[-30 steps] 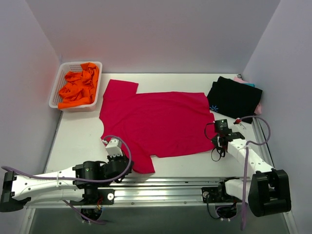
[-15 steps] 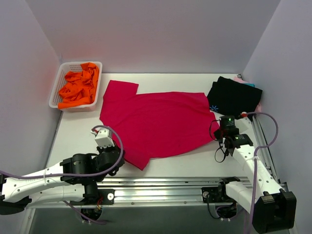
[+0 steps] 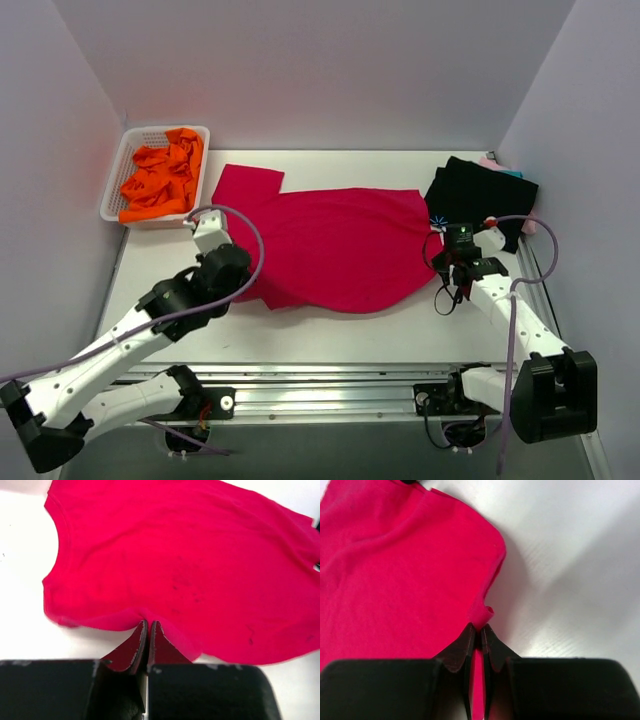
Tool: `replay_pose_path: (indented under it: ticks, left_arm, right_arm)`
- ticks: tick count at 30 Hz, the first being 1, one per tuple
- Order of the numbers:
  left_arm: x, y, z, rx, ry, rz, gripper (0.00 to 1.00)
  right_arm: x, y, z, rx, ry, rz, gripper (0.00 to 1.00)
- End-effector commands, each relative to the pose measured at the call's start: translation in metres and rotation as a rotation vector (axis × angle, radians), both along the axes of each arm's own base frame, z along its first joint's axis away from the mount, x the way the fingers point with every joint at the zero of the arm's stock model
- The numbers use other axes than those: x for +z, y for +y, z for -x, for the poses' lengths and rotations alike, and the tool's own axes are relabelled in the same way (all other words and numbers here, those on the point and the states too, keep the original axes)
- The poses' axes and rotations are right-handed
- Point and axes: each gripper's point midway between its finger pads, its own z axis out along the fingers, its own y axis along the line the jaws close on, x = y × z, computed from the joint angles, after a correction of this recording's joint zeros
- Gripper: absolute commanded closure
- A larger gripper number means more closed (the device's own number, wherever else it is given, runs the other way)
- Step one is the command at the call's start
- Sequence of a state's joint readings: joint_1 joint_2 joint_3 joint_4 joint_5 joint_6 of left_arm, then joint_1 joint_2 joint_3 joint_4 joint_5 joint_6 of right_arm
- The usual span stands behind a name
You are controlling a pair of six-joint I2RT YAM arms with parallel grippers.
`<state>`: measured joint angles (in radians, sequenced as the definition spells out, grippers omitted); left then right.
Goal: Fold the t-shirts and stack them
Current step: Fold the flattened tshirt in 1/3 of the way
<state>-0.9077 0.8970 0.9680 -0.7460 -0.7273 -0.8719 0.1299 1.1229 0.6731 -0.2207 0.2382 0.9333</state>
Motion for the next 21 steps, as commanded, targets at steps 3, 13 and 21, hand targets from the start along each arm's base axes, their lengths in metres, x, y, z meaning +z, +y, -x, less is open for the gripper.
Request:
replay_pose_path:
  ticks: [3,13,21]
  left_arm:
    - [0.0,-0.026,-0.057,-0.078,0.012,0.04,0.98]
    - [-0.081,0.007,-0.215,-0.022,0.228,0.037,0.96]
    - [-0.092,0.021,-0.305,-0.019,0.262,0.066,0.06]
  right_arm:
    - [0.032,0.002,-0.039,-0.007,-0.091,0.003,1.0]
    - [-0.02,0.005,-0.151,-0.054,0.073,0.031,1.0]
    - [-0.009,-0.009,-0.211,-0.11,0.125,0.123,0.0]
